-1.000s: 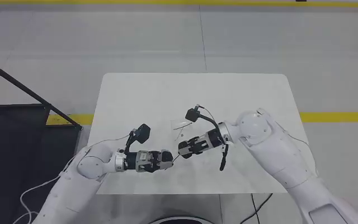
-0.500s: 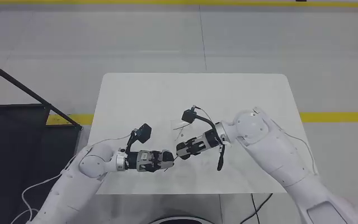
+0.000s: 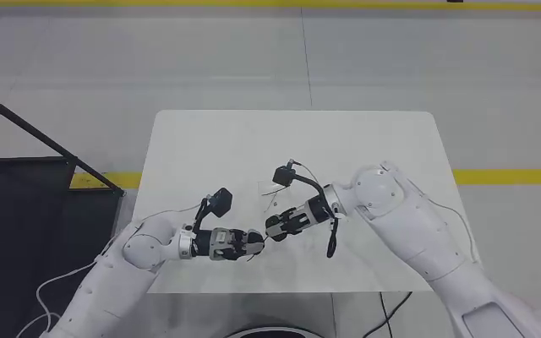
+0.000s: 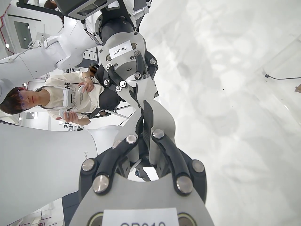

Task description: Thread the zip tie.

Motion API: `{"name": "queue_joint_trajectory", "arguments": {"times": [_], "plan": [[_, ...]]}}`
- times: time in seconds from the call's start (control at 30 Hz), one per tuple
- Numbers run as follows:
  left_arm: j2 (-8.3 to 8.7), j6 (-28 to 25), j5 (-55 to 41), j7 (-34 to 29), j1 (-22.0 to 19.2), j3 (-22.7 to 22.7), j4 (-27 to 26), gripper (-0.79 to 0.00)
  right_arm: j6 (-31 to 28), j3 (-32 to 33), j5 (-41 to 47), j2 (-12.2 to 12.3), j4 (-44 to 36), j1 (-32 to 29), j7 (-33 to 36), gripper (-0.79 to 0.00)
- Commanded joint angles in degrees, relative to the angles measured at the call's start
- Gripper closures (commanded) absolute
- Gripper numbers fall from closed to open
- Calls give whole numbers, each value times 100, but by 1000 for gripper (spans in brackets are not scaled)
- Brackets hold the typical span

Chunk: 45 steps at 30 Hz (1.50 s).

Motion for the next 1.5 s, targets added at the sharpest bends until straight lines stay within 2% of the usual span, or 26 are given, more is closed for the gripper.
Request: {"name": "queue_joint_trajectory", "arguments": {"times": [0.0, 0.07, 0.13, 0.17, 0.2, 0.43, 0.67, 0.9, 1.2, 1.33, 1.43, 1.47], "plan": [[3, 35, 24, 40, -8, 14, 7, -43, 4, -5, 1, -5, 5, 4, 11, 0], [6, 65, 50, 79, -13, 26, 14, 0, 16, -9, -2, -10, 11, 11, 9, 0], [10, 85, 71, 114, -15, 36, 15, 0, 43, -8, -8, -15, 21, 13, -15, 0], [11, 103, 77, 145, -17, 35, 17, 0, 55, 2, 4, -17, 21, 13, -41, -225], [12, 112, 83, 176, -16, 35, 14, 0, 66, 15, 9, -16, 24, 10, -62, -773], [20, 195, 70, 655, 51, -106, 36, 0, -251, 430, 279, 94, 13, -235, -196, -785], [20, 170, -428, 1230, 132, -315, 152, 0, -880, 1069, 262, 329, -368, -1024, -520, -785], [-34, 383, 210, 2011, 301, -383, -49, 0, -1339, 1203, -69, 407, -900, -1808, -1295, -785], [-35, 403, 213, 2025, 306, -382, -60, 0, -1319, 1210, -94, 408, -911, -1827, -1341, -785], [-68, 582, 237, 2282, 368, -349, -166, 0, -1258, 1087, -201, 377, -986, -1903, -1589, -785], [-98, 636, 268, 2447, 372, -304, -174, 0, -1318, 1014, -192, 350, -930, -1862, -1659, -742], [-107, 642, 275, 2499, 368, -296, -167, 0, -1335, 983, -195, 340, -913, -1850, -1682, -693]]}}
